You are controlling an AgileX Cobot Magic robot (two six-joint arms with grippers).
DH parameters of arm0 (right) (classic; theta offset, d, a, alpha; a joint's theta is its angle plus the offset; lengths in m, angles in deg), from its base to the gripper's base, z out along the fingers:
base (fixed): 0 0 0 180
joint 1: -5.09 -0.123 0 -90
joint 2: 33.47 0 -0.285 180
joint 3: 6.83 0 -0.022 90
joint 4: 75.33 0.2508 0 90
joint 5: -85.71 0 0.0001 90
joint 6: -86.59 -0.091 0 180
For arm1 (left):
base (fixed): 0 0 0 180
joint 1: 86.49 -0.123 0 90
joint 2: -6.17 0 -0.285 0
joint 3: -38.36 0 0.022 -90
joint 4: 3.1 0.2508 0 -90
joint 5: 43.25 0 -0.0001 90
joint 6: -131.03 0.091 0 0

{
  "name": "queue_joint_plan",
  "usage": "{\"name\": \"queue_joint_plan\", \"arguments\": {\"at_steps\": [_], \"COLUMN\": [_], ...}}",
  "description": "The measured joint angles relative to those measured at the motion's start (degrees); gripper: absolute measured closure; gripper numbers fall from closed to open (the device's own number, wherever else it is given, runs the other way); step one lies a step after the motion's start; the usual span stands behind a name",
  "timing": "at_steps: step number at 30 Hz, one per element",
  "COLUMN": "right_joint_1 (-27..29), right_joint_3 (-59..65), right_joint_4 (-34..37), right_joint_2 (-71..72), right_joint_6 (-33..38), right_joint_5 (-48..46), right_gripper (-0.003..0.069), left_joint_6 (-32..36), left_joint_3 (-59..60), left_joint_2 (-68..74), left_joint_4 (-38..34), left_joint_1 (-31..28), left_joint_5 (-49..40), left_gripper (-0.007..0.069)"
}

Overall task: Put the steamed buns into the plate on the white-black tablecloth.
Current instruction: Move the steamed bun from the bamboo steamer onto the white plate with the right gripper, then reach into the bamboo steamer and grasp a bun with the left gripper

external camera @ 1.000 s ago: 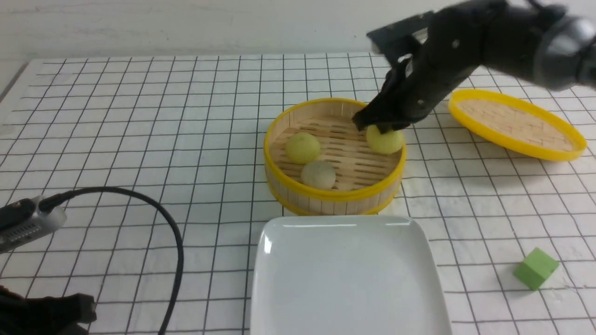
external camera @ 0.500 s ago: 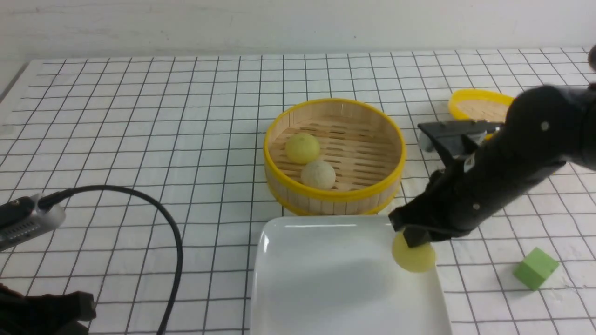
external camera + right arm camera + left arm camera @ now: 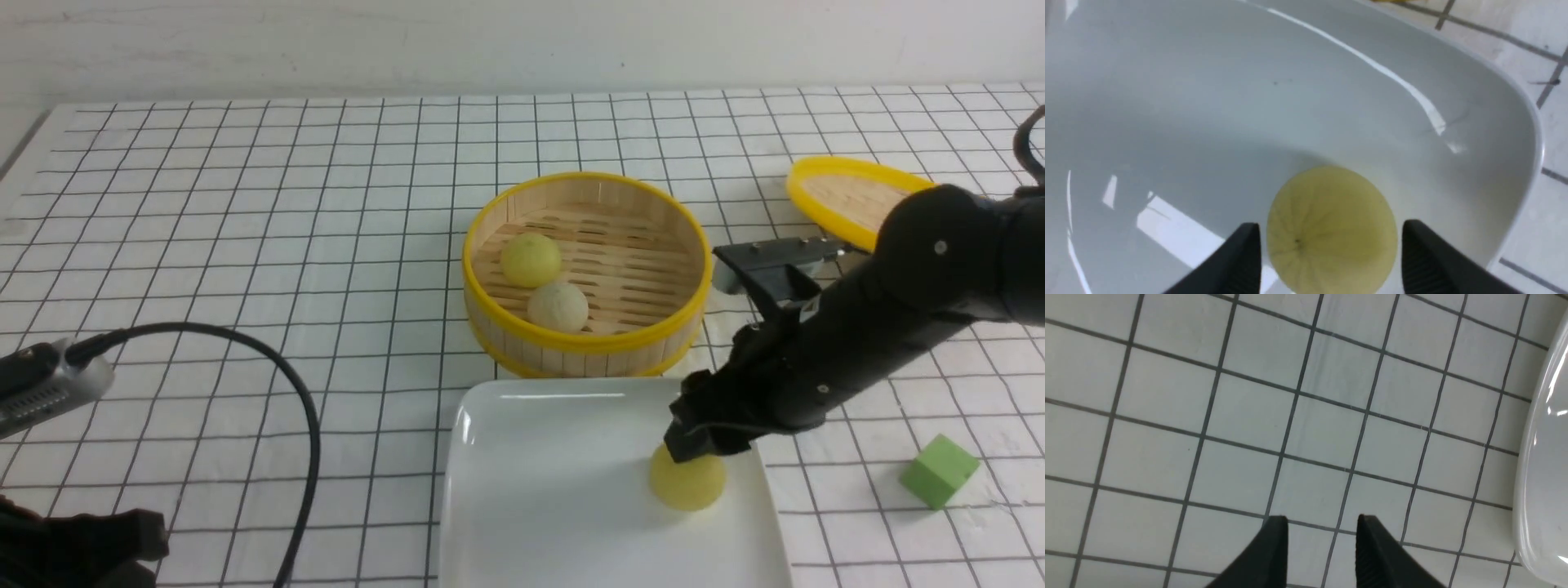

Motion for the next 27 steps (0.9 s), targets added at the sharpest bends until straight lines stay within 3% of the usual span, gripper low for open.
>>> {"name": "queue_joint_plan", "arguments": {"at_steps": [4,9,13,14,18,23,27], "right_joint_1": [0.00,0.00,0.05,0.05,0.05,0.05,0.05], "right_joint_3": [-7.11,-9.61,-9.21,-8.36,-4.24,3.87,13.71], "right_joint_4": [-9.57,-16.79,-19.48,-19.77,-20.17,-21.69,-23.74], "right_joint_2": [3.00,6.62,8.94,10.21,16.95,30.47,44.66], "right_joint_6": [-0.61,-2.01,-2.35,-2.42,-3.95,-7.51,-11.70], "right_joint_5": [-10.98,-16.93,-22.94,-25.17,-27.67,-25.65,-16.60], "right_gripper": [0.0146,0.0233,0.0398,0.0478,0.0654,0.0674,0.0674], "left_joint_6": [0.00,0.00,0.00,0.00,0.00,-0.05,0.05], "left_joint_3": [0.00,0.00,0.00,0.00,0.00,0.00,-0.75], "left_joint_2": [0.00,0.00,0.00,0.00,0.00,0.00,1.70], "left_joint_4": [0.00,0.00,0.00,0.00,0.38,1.94,0.77], "left_joint_1": [0.00,0.00,0.00,0.00,0.00,0.00,0.00], "left_joint_5": [2.01,3.61,4.08,4.08,4.41,4.56,3.22], "left_gripper": [0.0359,0.0359,0.0377,0.0392,0.0440,0.0517,0.0609]}}
